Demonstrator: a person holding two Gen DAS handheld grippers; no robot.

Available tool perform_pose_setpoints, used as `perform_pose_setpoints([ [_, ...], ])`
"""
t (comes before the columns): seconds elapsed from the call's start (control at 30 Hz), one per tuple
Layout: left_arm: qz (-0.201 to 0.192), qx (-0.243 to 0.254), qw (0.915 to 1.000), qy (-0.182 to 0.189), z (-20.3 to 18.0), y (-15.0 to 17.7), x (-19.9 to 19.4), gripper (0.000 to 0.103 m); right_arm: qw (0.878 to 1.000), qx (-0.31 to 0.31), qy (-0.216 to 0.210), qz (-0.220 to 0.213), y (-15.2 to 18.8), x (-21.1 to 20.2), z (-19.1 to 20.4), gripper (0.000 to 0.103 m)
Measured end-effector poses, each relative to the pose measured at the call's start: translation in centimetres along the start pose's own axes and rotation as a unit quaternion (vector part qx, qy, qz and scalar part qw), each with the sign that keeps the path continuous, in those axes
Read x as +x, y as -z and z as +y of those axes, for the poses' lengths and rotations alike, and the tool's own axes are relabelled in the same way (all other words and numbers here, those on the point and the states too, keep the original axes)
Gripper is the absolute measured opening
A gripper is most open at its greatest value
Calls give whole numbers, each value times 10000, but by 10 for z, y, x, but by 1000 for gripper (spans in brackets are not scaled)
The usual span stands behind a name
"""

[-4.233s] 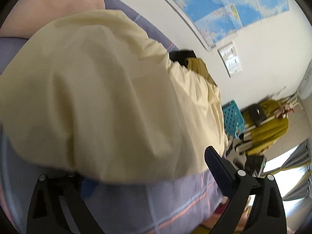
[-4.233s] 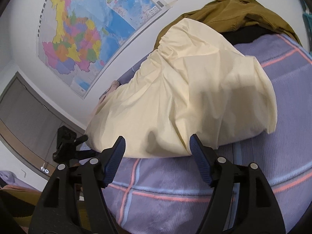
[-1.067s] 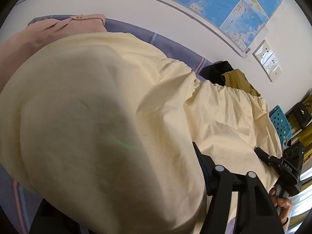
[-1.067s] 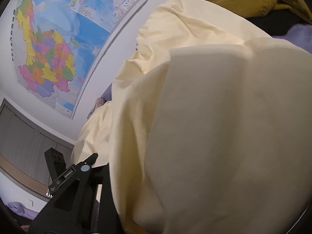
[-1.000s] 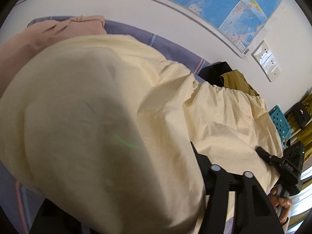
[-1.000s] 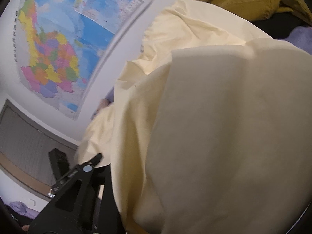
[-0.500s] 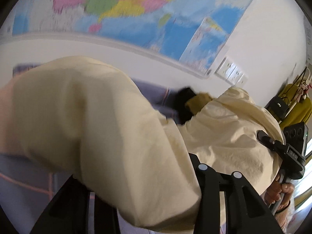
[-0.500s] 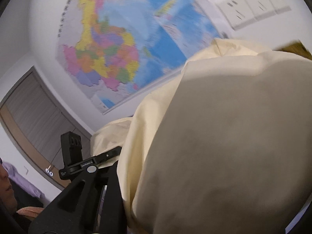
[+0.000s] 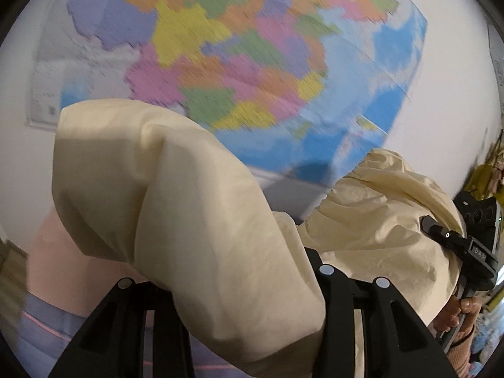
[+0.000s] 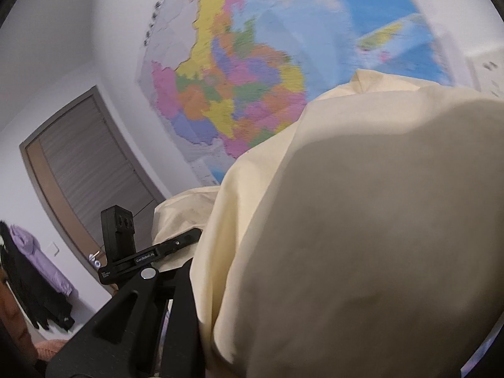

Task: Fold large clothes
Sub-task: 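Lift the cream shirt up off the bed with both grippers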

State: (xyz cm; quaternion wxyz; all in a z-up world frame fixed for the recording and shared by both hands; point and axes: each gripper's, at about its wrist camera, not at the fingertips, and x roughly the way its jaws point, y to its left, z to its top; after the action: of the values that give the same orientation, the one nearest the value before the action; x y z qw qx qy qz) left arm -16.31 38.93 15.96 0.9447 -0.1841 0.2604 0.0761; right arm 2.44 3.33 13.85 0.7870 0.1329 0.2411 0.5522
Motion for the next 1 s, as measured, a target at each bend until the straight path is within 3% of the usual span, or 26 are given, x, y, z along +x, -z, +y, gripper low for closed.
perform_pose_setpoints([
  [0.33,-421,-259,9953,-834,67,-36,-26,37,9981,-126,-509,309,-23,92,19,17],
  [0.47,-494,-384,9930,-1003,92,-42,-35,37,9970,-156,-608,443,-23,116,24,17],
  [1.0,-624,-731,9814,-1660,154,-71,-40,36,9945,-253,-805,628,-17,174,34,17],
])
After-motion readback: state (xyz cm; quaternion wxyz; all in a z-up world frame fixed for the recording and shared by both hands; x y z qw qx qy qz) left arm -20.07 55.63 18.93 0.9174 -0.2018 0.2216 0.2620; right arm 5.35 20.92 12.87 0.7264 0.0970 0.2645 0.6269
